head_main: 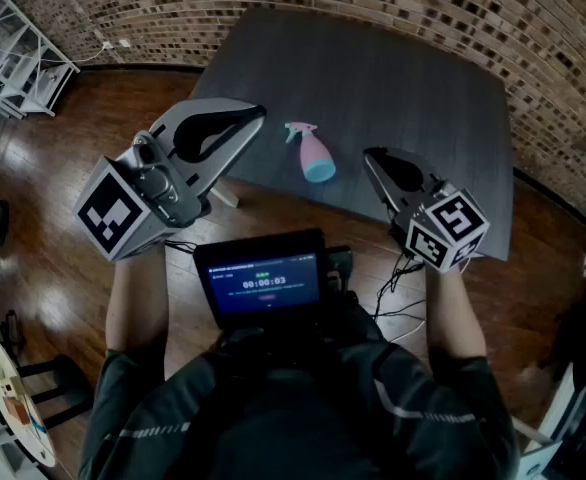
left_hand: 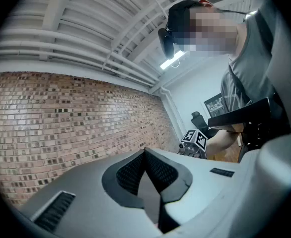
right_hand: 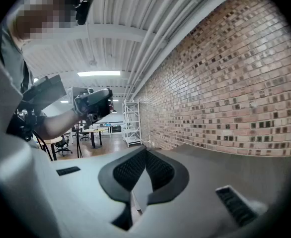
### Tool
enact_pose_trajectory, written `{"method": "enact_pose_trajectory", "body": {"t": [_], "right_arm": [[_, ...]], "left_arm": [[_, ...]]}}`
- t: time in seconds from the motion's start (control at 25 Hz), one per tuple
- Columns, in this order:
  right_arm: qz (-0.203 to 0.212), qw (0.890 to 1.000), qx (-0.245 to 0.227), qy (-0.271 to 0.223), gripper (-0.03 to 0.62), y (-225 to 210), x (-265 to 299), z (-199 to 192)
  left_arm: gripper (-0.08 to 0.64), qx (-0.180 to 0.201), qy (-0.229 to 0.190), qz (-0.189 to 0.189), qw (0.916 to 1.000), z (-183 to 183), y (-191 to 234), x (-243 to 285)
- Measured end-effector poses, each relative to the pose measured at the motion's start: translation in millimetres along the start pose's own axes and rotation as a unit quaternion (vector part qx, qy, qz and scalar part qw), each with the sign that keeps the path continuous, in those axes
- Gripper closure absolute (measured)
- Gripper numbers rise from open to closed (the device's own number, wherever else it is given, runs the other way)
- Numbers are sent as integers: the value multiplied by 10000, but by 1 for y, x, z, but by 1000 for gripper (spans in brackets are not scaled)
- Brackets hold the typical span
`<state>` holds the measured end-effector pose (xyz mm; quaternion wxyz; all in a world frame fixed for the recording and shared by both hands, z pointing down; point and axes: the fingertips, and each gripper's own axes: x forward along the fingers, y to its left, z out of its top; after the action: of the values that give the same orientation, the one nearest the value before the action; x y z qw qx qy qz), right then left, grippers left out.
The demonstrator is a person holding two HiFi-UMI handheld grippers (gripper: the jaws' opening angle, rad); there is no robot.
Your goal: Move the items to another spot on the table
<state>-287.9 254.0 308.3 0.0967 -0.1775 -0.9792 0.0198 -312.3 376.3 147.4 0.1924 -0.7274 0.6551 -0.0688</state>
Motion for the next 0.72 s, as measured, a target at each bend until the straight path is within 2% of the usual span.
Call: {"method": "enact_pose_trajectory", "body": {"t": [0.2, 0.4, 0.48, 0.68, 0.72], "right_arm": [[-5, 10000, -5, -19, 584, -3, 3, 4], [199, 9998, 16, 25, 584, -22, -2, 5], [357, 9993, 18, 119, 503, -27, 1, 2], [558, 9976, 24, 402, 482, -40, 14, -10], [604, 9969, 53, 492, 419, -41, 20, -13]], "left_arm": [[563, 8, 13, 71, 10000, 1, -1, 2], [563, -177, 149, 249, 9994, -3, -9, 23], [563, -109, 157, 359, 9992, -2, -9, 30], [563, -69, 270, 538, 9982, -11, -14, 40], [563, -87, 307, 539, 9980, -14, -14, 40]]}}
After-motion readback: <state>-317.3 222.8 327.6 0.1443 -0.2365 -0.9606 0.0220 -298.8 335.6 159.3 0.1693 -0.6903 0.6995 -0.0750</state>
